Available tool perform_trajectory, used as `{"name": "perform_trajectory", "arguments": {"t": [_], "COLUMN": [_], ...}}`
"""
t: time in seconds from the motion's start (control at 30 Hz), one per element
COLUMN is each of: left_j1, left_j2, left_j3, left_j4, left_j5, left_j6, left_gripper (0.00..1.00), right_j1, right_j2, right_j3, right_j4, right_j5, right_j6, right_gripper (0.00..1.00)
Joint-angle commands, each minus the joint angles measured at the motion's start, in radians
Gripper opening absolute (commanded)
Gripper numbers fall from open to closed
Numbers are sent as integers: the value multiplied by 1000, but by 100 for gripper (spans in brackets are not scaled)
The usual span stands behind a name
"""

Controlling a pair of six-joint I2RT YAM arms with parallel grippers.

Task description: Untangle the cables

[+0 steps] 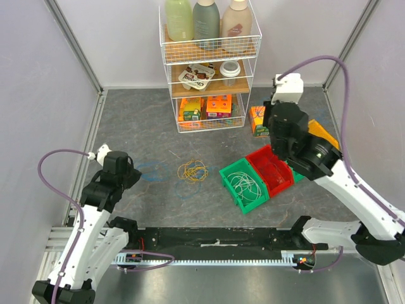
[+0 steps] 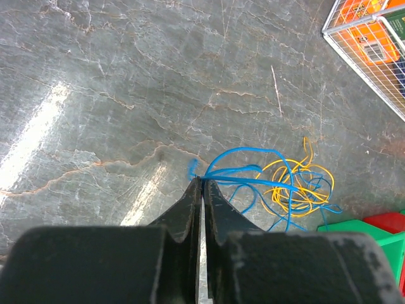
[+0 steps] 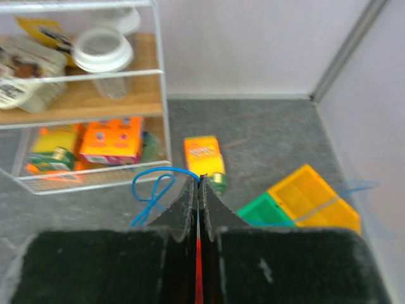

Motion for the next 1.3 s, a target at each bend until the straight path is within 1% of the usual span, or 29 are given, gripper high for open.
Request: {"name": "perform_trajectory", "arguments": {"t": [0.0, 0.07, 0.17, 0.3, 0.4, 0.5, 0.63, 0.73, 0.87, 0.97, 1.07, 1.13, 1.27], "left_j1": [1, 3, 1, 3, 1, 3, 1, 0, -16, -43, -65, -74, -91], "left_j2": [26, 37, 67, 109, 135, 172, 216, 249, 266, 261, 253, 249, 236], "left_j3": [72, 92, 128, 184, 201, 233, 241, 236, 233, 239, 247, 253, 257], "left_j4": [-5, -1, 36, 50, 88, 96, 137, 166, 182, 179, 166, 159, 150], "left_j5": [15, 29, 113, 220, 303, 357, 447, 504, 526, 513, 504, 489, 458], "left_j6": [4, 14, 82, 150, 213, 256, 274, 277, 290, 307, 322, 330, 342], "left_gripper": [6, 5, 5, 5, 5, 5, 5, 5, 4, 5, 4, 5, 4], "right_j1": [-3, -10, -29, -92, -148, -249, -407, -506, -667, -759, -837, -868, -895], "right_j2": [26, 24, 20, 26, 68, 111, 154, 182, 220, 254, 273, 282, 303], "right_j3": [50, 50, 56, 62, 110, 165, 280, 344, 349, 323, 277, 240, 162], "right_j4": [-57, -75, -139, -172, -233, -285, -327, -356, -356, -341, -296, -261, -207], "right_j5": [155, 203, 240, 228, 210, 156, 29, 7, -54, -66, -111, -137, -138], "right_j6": [-90, -105, -70, -30, 24, 71, 113, 99, 116, 136, 152, 159, 159], "right_gripper": [0, 0, 0, 0, 0, 0, 0, 0, 0, 0, 0, 0, 0]}}
